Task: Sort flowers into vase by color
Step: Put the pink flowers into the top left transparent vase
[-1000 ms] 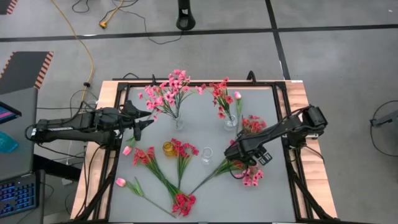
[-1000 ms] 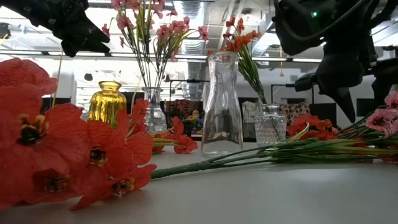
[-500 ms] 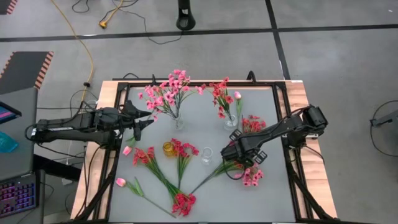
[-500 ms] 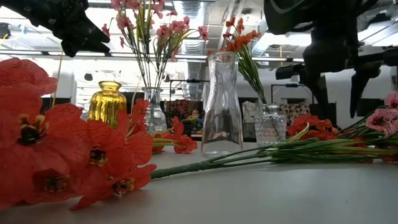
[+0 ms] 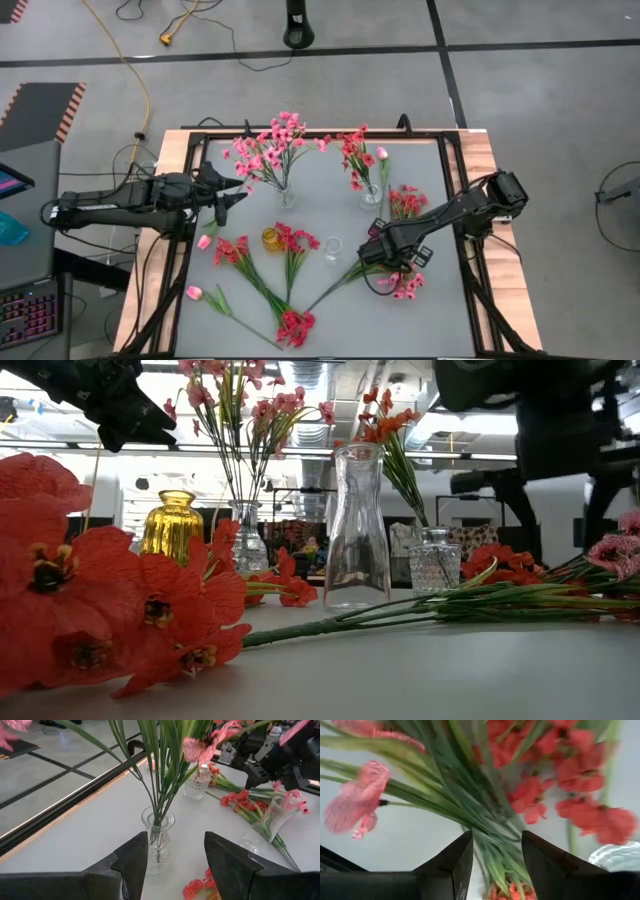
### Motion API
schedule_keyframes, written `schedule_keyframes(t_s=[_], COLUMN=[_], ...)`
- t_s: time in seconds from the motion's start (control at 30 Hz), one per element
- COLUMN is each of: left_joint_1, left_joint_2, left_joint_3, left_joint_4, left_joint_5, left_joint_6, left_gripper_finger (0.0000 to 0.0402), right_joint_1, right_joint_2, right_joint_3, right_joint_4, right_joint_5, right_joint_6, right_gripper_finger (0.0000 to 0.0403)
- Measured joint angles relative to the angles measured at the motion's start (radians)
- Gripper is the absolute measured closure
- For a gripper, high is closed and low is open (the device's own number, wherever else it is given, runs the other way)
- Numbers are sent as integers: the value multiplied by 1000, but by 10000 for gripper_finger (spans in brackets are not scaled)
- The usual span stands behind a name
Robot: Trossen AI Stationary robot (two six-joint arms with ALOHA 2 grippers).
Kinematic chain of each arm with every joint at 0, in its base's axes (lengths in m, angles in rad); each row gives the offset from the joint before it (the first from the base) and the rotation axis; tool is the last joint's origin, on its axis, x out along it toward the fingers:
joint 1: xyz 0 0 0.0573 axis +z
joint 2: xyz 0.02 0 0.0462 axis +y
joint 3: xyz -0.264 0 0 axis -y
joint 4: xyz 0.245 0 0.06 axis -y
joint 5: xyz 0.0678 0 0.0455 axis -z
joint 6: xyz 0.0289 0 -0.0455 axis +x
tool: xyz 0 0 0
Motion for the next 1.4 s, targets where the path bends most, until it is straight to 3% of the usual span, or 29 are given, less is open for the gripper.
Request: schedule_keyframes(t_s=[0.5, 1.0, 1.4], left_joint_1=[0, 0, 0], left_joint_2=[0, 0, 0], left_joint_3=[0, 0, 0], left_joint_4=[-10, -10, -9], left_joint_5=[0, 0, 0], left_joint_6=[0, 0, -13], left_gripper_finger=[219, 219, 219], right_joint_1=[4, 4, 4], right_joint_2=[0, 0, 0], right_joint_3=[-70, -82, -20], right_joint_4=[91, 93, 44], right_joint_5=[4, 0, -13], right_joint_6=[1, 59, 249], right_gripper_finger=[224, 378, 363])
